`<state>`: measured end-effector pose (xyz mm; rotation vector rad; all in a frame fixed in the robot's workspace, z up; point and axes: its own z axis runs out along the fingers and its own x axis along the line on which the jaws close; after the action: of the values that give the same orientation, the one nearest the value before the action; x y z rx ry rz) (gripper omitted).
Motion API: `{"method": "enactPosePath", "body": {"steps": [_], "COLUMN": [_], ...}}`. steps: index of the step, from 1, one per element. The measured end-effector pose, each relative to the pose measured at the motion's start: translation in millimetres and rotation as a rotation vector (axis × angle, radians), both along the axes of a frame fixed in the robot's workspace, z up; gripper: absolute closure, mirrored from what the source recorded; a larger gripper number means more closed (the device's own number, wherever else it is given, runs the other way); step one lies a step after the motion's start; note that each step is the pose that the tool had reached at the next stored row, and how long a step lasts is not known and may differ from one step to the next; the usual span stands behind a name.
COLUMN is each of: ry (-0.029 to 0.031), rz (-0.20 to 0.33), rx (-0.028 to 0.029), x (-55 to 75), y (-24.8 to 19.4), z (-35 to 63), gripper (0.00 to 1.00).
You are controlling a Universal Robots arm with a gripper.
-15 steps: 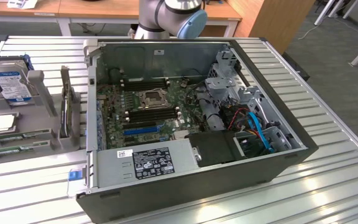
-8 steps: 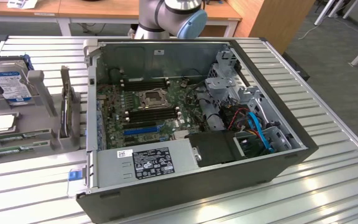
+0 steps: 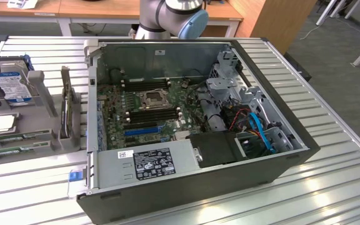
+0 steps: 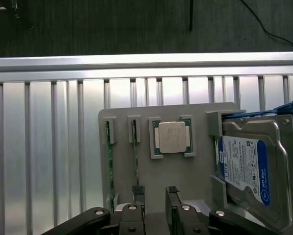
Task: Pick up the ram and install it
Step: 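Pick up the ram and move it above insertion slot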
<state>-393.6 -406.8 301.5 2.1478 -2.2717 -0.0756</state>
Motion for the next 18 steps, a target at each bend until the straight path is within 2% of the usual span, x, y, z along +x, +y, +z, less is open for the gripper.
{"method": "enactPosePath", "body": {"steps": [18], "ry": [0.0], "rz": [0.0], "rx": [0.0], "x": [0.0], "y": [0.0], "z": [-15.0], "gripper": [0.69]}}
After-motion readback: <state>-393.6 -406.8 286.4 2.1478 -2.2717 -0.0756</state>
